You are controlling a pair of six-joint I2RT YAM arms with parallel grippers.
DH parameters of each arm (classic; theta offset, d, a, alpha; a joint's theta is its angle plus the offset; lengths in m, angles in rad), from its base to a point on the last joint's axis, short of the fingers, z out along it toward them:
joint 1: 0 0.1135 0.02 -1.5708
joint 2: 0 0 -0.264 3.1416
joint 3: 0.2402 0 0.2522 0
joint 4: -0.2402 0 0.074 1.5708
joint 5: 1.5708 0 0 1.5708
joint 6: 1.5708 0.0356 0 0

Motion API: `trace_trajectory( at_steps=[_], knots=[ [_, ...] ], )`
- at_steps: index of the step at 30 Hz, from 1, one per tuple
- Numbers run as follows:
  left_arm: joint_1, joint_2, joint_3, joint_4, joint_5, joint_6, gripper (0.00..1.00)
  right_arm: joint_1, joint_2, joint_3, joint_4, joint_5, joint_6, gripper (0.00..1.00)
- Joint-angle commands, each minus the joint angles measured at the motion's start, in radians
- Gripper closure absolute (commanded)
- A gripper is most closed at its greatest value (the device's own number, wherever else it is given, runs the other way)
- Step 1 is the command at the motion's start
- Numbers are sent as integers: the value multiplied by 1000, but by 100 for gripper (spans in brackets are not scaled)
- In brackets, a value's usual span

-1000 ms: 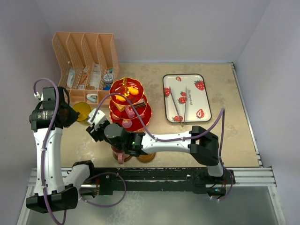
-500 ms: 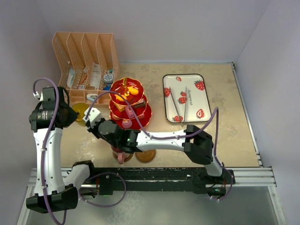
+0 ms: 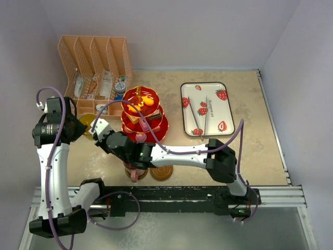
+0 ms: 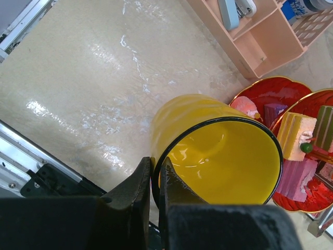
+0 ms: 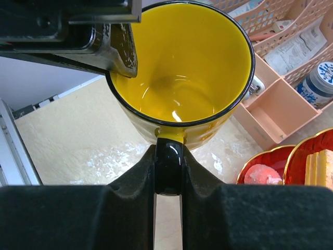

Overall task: Serve the afternoon tea
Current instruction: Place the cup on the coaster.

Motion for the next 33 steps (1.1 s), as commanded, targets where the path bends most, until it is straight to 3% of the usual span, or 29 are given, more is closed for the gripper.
trace_trajectory(
  at_steps=[1,4,6,9,12,21,33],
  knots=[
    [-4,-28,14,40,65,3,100,-5,-18,66,35,0,15,100],
    [-4,-30,18,53,87,7,100,-5,-33,51,29,0,42,100],
    [-5,-38,17,60,110,14,95,-5,-51,37,28,-3,55,100],
    [-5,-73,19,94,121,8,61,-6,-80,21,15,1,82,100],
    [-5,-90,35,101,105,-5,48,-7,-124,-28,39,4,105,100],
    [-4,-156,85,137,43,-34,39,-7,-276,-197,114,2,138,100],
    [-4,-260,-126,250,-341,87,33,-5,-599,-516,178,-87,164,100]
  ],
)
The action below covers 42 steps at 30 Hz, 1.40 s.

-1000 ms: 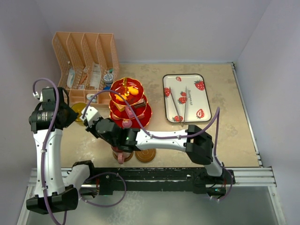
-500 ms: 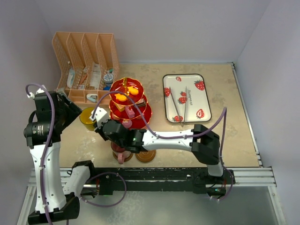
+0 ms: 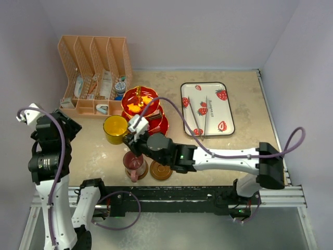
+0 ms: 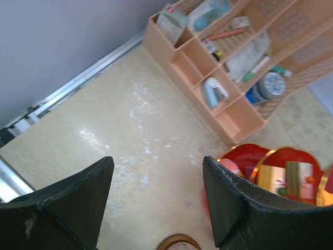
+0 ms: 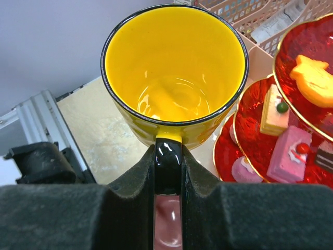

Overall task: Serve the afternoon tea
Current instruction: Place the cup on the coaster.

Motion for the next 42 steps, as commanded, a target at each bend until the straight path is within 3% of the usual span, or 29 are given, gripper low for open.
trace_trajectory(
  at_steps=[1,7,12,18,23,33,42],
  knots=[
    [-4,3,-96,75,-171,58,33,1,-170,-89,161,-47,22,100],
    [-3,2,-182,175,-184,103,31,1,-340,-228,202,-106,17,100],
    [-3,39,-224,241,-163,85,30,1,-459,-271,102,-118,4,100],
    [-4,57,-296,296,-101,24,29,1,-637,-383,2,-50,48,100],
    [-3,-12,-456,400,-81,-26,28,2,-762,-458,-55,6,87,100],
    [-6,-48,-474,386,-97,-41,27,1,-804,-441,-343,-46,111,100],
    [-7,31,-472,388,-82,-37,26,1,-837,-590,-320,-153,69,100]
  ],
)
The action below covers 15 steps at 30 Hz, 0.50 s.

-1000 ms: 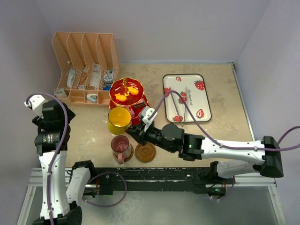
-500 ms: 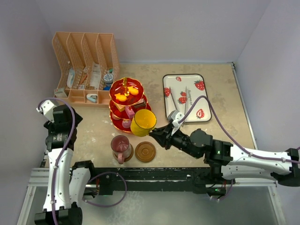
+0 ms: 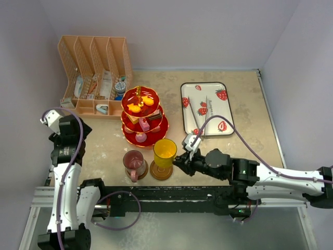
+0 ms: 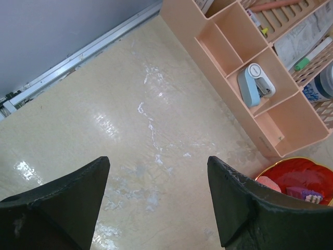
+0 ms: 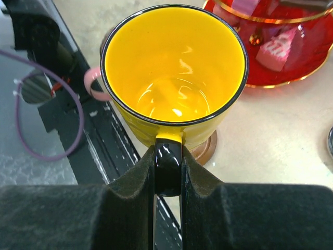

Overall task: Serve the afternoon tea
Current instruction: Place the cup on the coaster.

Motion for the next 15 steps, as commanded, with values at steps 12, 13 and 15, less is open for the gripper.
trace_trajectory(
  at_steps=[12,13,15],
  knots=[
    [-3,35,-7,45,16,-10,25,87,106,-167,205,202,59,100],
    [-2,35,-7,45,16,-10,25,108,116,-172,221,227,62,100],
    [-2,41,-8,45,16,-9,25,148,134,-186,267,261,81,100]
  ],
)
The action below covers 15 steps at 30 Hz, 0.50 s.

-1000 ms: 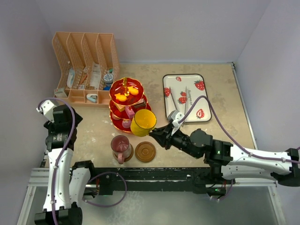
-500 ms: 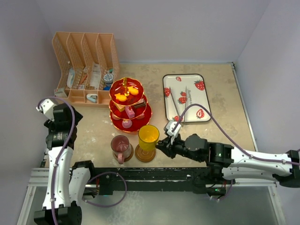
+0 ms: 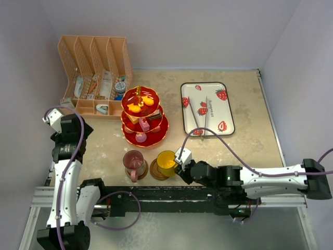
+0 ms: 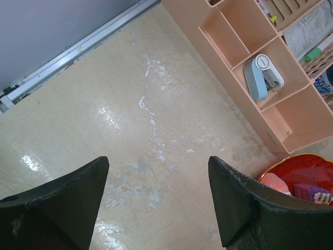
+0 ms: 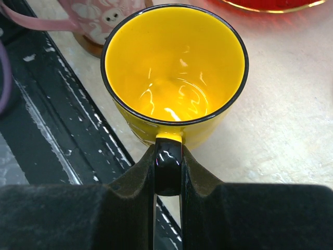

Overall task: Serve the afternoon tea
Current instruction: Place the cup on the coaster.

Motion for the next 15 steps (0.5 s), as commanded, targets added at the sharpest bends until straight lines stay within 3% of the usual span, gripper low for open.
trace_trajectory(
  at_steps=[1,9,12,15],
  knots=[
    [-2,-2,2,42,3,-9,25,85,12,-3,229,178,79,100],
    [-3,3,3,38,-2,-14,24,258,190,92,64,579,554,100],
    [-2,3,2,37,-4,-16,24,351,319,208,-112,719,835,100],
    [-3,4,3,36,-3,-16,24,409,495,349,-427,824,1215,100]
  ],
)
